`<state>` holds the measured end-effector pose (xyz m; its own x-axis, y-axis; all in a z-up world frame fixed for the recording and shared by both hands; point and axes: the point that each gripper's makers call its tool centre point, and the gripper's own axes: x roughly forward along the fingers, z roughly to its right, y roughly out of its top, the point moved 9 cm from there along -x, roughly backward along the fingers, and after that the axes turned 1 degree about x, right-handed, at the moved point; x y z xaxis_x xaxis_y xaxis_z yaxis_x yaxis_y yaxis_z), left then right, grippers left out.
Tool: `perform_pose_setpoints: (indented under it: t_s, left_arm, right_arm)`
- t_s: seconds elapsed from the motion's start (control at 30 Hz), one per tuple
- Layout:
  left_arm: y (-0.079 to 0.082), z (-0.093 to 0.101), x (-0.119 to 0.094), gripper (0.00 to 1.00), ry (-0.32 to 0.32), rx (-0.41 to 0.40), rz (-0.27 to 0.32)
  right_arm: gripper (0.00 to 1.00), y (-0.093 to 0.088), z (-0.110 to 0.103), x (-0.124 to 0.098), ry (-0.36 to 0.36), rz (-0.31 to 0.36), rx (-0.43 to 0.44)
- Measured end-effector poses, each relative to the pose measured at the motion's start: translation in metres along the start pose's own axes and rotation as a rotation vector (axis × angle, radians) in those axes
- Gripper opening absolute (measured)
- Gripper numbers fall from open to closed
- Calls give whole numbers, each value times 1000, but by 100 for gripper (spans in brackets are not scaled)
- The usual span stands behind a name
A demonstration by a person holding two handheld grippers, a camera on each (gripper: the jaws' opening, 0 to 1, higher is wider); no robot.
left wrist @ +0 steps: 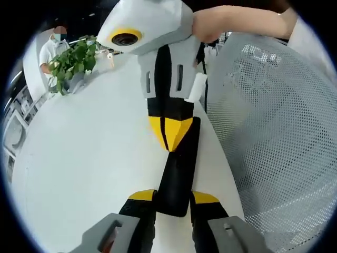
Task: Press the specified remote control buttons in sequence, fully releasing each button before pressing the next.
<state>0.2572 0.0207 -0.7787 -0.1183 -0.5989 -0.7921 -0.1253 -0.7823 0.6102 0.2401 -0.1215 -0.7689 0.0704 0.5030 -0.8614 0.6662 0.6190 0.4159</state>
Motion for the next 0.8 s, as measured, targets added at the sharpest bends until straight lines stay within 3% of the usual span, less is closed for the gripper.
perform_pose_setpoints:
  t_s: [0.3, 0.53, 0.73, 0.77, 0.8]
  left_arm:
    - [0, 0, 0, 25, 1, -13, -3]
    - [2, 0, 1, 25, 2, -2, -20]
    - [1, 0, 1, 25, -1, 11, -10]
    - [1, 0, 1, 25, -2, 12, -9]
    - [1, 0, 1, 25, -2, 11, -9]
  right_arm:
    - [0, 1, -4, -2, 7, -54, -71]
    - [0, 6, -9, 0, -15, -100, -185]
    - [0, 12, -2, 2, -18, -114, -129]
    - [0, 10, -4, 0, -11, -125, -71]
    - [0, 11, -4, 2, -17, -126, -118]
